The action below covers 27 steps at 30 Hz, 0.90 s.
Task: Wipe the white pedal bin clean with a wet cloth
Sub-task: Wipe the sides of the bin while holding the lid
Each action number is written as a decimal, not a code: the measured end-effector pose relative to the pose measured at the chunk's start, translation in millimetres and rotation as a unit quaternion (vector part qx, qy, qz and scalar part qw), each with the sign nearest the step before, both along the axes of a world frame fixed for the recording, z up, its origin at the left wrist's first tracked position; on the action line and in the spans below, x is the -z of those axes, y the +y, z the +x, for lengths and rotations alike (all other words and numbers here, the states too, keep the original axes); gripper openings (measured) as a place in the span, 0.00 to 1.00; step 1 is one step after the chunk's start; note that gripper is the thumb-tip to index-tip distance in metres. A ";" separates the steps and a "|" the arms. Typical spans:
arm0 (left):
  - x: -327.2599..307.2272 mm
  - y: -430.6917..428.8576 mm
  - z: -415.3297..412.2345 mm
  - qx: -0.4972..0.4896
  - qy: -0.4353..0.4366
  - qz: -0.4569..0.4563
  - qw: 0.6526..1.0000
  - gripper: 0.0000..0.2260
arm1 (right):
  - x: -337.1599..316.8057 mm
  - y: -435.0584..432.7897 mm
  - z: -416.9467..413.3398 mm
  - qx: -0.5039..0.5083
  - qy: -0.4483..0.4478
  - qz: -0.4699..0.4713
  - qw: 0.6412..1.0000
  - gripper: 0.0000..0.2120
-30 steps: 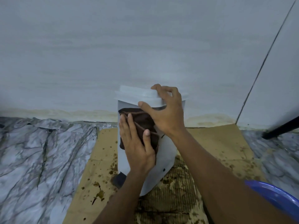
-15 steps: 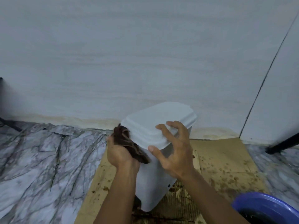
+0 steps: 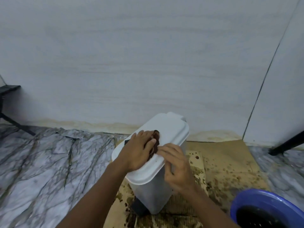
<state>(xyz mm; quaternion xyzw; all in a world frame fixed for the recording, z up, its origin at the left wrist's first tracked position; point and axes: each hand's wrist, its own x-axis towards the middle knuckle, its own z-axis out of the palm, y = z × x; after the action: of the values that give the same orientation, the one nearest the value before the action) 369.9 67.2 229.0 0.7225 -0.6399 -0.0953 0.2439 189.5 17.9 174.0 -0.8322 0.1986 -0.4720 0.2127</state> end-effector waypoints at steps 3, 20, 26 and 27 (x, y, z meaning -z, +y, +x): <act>13.9 18.2 1.9 -0.047 -0.037 -0.040 0.997 0.23 | -20.8 -29.8 1.9 0.032 0.064 0.034 0.997 0.11; 26.8 23.6 -3.2 -0.090 0.015 -0.137 0.986 0.22 | -35.7 -140.7 4.3 0.105 0.306 0.145 0.935 0.32; 16.8 9.6 -4.0 -0.035 0.047 -0.111 0.992 0.26 | -30.8 -122.1 -27.1 0.205 0.306 0.162 0.916 0.34; 15.0 4.9 -2.2 -0.025 0.047 -0.107 0.993 0.26 | -31.6 -119.0 -33.7 0.218 0.305 0.173 0.911 0.35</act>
<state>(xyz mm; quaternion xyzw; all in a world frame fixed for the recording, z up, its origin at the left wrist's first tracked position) 367.7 72.1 214.1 0.7024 -0.6162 -0.0543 0.3522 155.8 -101.2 205.6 -0.8216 0.5090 -0.1882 0.1744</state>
